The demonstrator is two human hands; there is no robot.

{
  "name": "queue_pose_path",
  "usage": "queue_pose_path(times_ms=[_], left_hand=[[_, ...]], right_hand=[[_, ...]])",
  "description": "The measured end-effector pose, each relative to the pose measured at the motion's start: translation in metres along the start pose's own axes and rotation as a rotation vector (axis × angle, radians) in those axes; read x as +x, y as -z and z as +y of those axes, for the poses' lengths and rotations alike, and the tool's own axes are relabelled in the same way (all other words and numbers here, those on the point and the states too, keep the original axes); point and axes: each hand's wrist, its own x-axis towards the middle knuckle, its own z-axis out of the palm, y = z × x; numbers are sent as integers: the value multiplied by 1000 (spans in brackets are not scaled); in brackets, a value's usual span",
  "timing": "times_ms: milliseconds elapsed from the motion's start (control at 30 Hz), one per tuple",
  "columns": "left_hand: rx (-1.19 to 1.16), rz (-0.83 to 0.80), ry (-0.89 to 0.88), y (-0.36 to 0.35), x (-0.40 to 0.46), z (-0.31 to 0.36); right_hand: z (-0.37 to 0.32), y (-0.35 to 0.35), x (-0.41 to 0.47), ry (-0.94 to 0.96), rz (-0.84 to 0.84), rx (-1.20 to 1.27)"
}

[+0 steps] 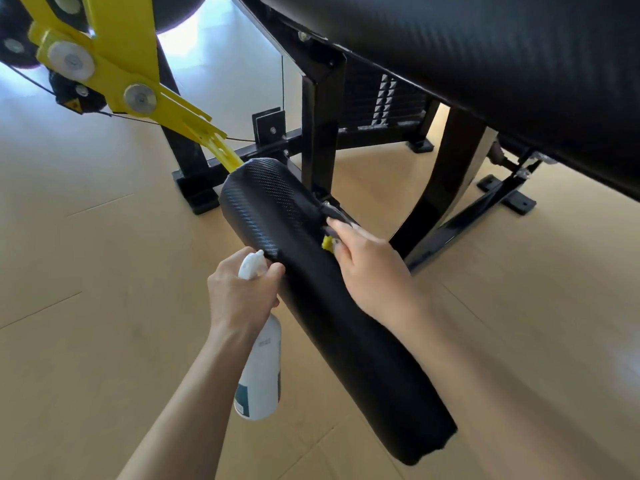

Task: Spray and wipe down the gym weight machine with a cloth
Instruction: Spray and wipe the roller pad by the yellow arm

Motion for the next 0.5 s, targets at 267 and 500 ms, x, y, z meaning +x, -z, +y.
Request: queue_pose_path(times_ms=[267, 500], left_hand=[[14, -2, 24, -5, -3, 0], [76, 1, 27, -4, -12, 3]], right_hand=[[-7, -7, -21, 131, 1, -174], [25, 10, -147, 138, 112, -347]])
